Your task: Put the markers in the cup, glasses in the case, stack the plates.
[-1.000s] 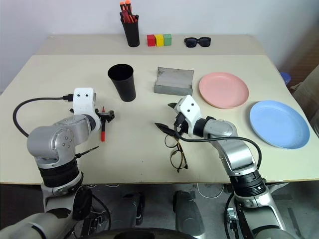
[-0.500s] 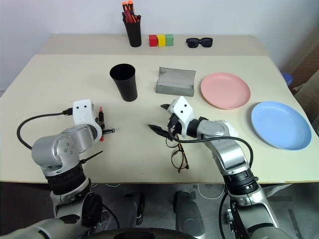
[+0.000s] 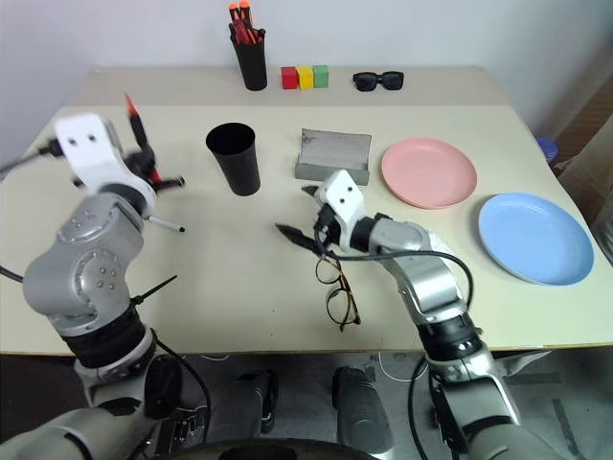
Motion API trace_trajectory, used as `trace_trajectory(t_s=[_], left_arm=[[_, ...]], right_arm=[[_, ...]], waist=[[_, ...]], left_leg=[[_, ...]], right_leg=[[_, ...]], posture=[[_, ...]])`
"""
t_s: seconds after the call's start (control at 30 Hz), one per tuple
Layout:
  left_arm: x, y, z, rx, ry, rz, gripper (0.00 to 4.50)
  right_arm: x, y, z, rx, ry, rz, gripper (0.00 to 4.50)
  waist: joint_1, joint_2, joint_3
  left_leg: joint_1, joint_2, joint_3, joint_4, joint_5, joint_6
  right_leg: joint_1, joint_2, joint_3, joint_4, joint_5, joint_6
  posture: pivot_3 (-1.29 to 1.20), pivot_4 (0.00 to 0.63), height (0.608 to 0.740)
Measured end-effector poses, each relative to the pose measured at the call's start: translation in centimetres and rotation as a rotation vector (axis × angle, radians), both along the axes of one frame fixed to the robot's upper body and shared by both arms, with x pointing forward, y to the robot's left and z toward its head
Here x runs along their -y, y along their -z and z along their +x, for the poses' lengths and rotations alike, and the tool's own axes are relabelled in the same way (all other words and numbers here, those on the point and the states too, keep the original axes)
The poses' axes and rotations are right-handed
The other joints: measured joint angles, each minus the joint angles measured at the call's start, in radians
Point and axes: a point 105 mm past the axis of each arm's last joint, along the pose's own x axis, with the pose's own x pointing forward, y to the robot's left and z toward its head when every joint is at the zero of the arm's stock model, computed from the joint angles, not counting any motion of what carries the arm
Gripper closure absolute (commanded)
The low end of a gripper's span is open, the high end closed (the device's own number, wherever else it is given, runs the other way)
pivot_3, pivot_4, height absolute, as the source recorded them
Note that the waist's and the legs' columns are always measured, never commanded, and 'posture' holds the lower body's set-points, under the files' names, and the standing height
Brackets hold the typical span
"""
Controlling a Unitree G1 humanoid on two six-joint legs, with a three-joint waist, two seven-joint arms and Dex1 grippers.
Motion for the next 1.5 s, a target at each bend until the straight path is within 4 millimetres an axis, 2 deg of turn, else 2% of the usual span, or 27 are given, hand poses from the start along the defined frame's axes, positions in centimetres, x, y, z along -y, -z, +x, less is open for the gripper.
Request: trace_trajectory(t_s=[0.1, 0.17, 0.3, 0.43, 0.8, 0.97, 1.07, 1.17, 1.4, 1.5], left_arm=[[1.2, -2.0, 1.8, 0.130, 0.023, 0.024, 4.48], [2.1, -2.5, 2.8, 0.181, 0.056, 0.026, 4.48], [4.0, -2.0, 5.1, 0.203, 0.136, 0.018, 4.48], [5.5, -0.2, 6.4, 0.183, 0.182, 0.043, 4.48], [6.4, 2.8, 6.7, 0.150, 0.197, 0.030, 4.48], [7.0, 3.3, 6.7, 0.138, 0.212, 0.021, 4.48], [7.1, 3.7, 6.8, 0.128, 0.215, 0.014, 3.26], [7.1, 3.9, 6.8, 0.126, 0.213, 0.007, 1.81], [7.0, 4.0, 6.7, 0.134, 0.198, -0.023, 1.81], [5.3, 3.7, 6.5, 0.148, 0.111, -0.067, 1.81]], right_arm=[[-0.8, -1.6, 1.4, 0.072, 0.083, 0.062, 0.00], [-1.0, -2.0, 1.8, 0.095, 0.114, 0.081, 0.00], [-1.5, -2.0, 2.6, 0.087, 0.169, 0.135, 0.00], [-2.1, -2.3, 2.6, 0.091, 0.176, 0.166, 0.00], [-2.5, -1.5, 2.2, 0.065, 0.180, 0.183, 0.00], [-2.8, -1.5, 2.1, 0.066, 0.170, 0.184, 0.00], [-2.8, -1.5, 2.1, 0.066, 0.168, 0.183, 0.00], [-2.9, -1.5, 2.1, 0.066, 0.164, 0.182, 0.00], [-2.9, -1.5, 2.0, 0.065, 0.159, 0.180, 0.00], [-2.9, -1.5, 2.0, 0.063, 0.158, 0.178, 0.00]], waist=[[0.006, 0.000, 0.000], [0.004, 0.000, 0.000], [-0.001, 0.000, 0.000], [-0.005, 0.000, 0.000], [-0.004, 0.000, 0.000], [-0.004, 0.000, 0.000], [-0.004, 0.000, 0.000], [-0.004, 0.000, 0.000], [-0.004, 0.000, 0.000], [-0.005, 0.000, 0.000]], left_leg=[[-0.001, -0.001, 0.000, 0.001, 0.000, 0.000], [-0.002, -0.001, 0.000, 0.001, 0.000, 0.001], [-0.002, -0.001, 0.001, -0.001, 0.000, 0.001], [-0.002, -0.001, 0.001, -0.001, 0.000, 0.001], [-0.002, -0.001, 0.001, -0.001, 0.000, 0.001], [-0.002, -0.001, 0.001, 0.000, 0.000, 0.001], [-0.002, -0.001, 0.001, 0.000, 0.000, 0.001], [-0.002, -0.001, 0.001, 0.000, 0.000, 0.001], [-0.002, -0.001, 0.001, 0.000, 0.000, 0.001], [-0.002, -0.001, 0.001, -0.001, 0.000, 0.001]], right_leg=[[0.000, -0.001, 0.000, -0.001, 0.000, 0.000], [0.000, -0.001, 0.000, -0.002, 0.001, 0.002], [-0.002, -0.001, 0.000, -0.001, 0.002, 0.003], [-0.003, -0.001, 0.000, 0.000, 0.002, 0.003], [-0.003, -0.001, 0.000, 0.001, 0.002, 0.003], [-0.003, -0.001, 0.000, 0.001, 0.002, 0.003], [-0.003, 0.000, 0.000, 0.001, 0.002, 0.003], [-0.003, -0.001, 0.000, 0.001, 0.002, 0.003], [-0.003, 0.000, 0.000, 0.001, 0.002, 0.003], [-0.003, 0.000, 0.000, 0.001, 0.002, 0.003]], posture=[[0.00, 0.150, 0.740], [0.00, 0.150, 0.740], [0.00, 0.150, 0.740], [0.00, 0.150, 0.740], [0.00, 0.150, 0.740], [0.00, 0.150, 0.740], [0.00, 0.150, 0.740], [0.00, 0.150, 0.740], [0.00, 0.150, 0.740], [0.00, 0.150, 0.740]])
